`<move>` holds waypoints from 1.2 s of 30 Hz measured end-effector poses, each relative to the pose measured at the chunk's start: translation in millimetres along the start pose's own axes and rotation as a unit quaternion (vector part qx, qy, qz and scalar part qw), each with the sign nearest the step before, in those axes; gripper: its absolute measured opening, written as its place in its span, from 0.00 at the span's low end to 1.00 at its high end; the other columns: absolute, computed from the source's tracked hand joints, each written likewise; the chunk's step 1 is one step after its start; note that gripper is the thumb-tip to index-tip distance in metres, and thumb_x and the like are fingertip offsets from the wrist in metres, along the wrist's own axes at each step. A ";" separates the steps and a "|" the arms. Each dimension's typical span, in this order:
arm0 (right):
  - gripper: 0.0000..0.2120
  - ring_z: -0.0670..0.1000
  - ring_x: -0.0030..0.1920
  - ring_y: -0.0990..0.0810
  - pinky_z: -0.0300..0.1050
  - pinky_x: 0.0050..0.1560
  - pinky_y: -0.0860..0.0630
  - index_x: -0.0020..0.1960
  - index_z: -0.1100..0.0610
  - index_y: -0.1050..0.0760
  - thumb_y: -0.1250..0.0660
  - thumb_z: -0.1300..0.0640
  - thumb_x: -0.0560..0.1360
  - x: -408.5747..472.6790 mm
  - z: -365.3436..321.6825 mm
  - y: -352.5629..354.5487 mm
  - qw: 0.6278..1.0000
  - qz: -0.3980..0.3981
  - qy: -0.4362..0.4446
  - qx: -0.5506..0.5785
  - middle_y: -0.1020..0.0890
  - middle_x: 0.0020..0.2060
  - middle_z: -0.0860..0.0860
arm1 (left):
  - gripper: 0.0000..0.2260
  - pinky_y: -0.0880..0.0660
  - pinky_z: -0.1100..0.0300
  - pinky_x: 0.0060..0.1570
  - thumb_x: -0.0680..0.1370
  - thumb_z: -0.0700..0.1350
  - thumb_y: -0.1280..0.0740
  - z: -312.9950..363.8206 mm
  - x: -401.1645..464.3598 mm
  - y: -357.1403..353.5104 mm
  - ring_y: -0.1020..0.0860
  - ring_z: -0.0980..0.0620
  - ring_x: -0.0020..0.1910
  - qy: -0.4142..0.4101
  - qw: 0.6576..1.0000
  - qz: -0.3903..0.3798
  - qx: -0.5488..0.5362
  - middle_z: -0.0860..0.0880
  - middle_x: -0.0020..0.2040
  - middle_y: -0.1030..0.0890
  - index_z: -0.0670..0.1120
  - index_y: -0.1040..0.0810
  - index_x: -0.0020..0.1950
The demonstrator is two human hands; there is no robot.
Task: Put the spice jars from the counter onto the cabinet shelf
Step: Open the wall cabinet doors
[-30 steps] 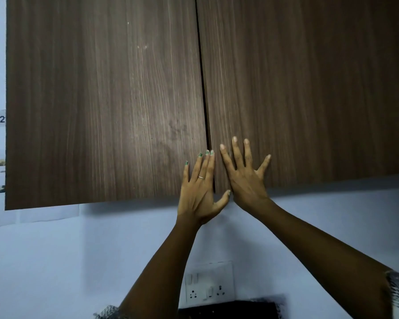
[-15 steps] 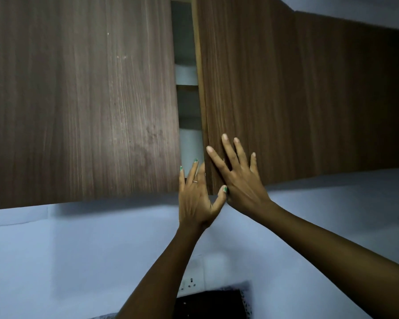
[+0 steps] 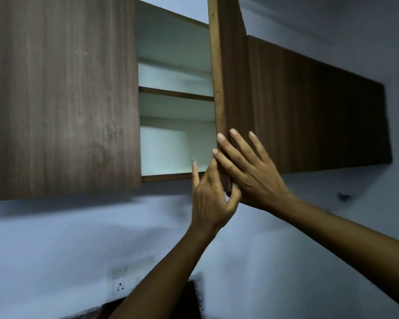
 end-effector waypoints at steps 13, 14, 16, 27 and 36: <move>0.24 0.61 0.73 0.39 0.60 0.72 0.40 0.71 0.62 0.40 0.49 0.48 0.82 -78.0 96.1 61.9 1.000 -0.001 -0.020 -0.014 0.36 0.71 0.62 | 0.35 0.24 0.55 0.60 0.76 0.50 0.42 124.4 6.2 -75.8 0.30 0.44 0.70 -0.004 0.983 -0.049 -0.175 0.42 0.77 0.43 0.44 0.60 0.76; 0.24 0.61 0.73 0.40 0.60 0.72 0.41 0.71 0.62 0.41 0.50 0.48 0.82 -85.8 106.5 64.3 0.999 -0.008 -0.029 -0.011 0.36 0.71 0.62 | 0.37 0.27 0.53 0.64 0.76 0.48 0.41 134.3 9.0 -85.0 0.37 0.44 0.74 -0.017 0.981 -0.053 -0.184 0.43 0.78 0.48 0.44 0.62 0.75; 0.24 0.60 0.73 0.41 0.60 0.73 0.41 0.72 0.62 0.43 0.49 0.49 0.81 -102.1 124.8 66.9 0.998 -0.033 -0.045 -0.012 0.39 0.72 0.61 | 0.39 0.35 0.49 0.71 0.75 0.44 0.38 152.6 13.0 -103.4 0.50 0.46 0.78 -0.047 0.977 -0.064 -0.198 0.45 0.77 0.56 0.44 0.64 0.74; 0.30 0.66 0.74 0.46 0.62 0.72 0.42 0.73 0.69 0.47 0.49 0.51 0.78 -175.3 202.2 69.5 0.963 -0.221 -0.146 -0.050 0.47 0.72 0.67 | 0.38 0.61 0.53 0.75 0.79 0.53 0.42 212.3 23.4 -201.8 0.69 0.47 0.75 -0.084 0.946 -0.249 -0.188 0.46 0.76 0.68 0.46 0.67 0.76; 0.32 0.69 0.70 0.39 0.64 0.68 0.38 0.69 0.72 0.37 0.31 0.54 0.73 -214.4 235.8 56.2 0.899 -0.369 -0.186 -0.142 0.39 0.69 0.72 | 0.35 0.58 0.45 0.75 0.80 0.60 0.47 221.0 -0.6 -250.7 0.62 0.46 0.77 -0.115 0.904 -0.399 -0.103 0.48 0.78 0.64 0.47 0.65 0.77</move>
Point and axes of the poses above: each hand's wrist, its own x-axis towards the middle knuckle, its own y-axis out of the back of the hand, z = x × y, the point moved 6 cm from there along x, towards the middle knuckle
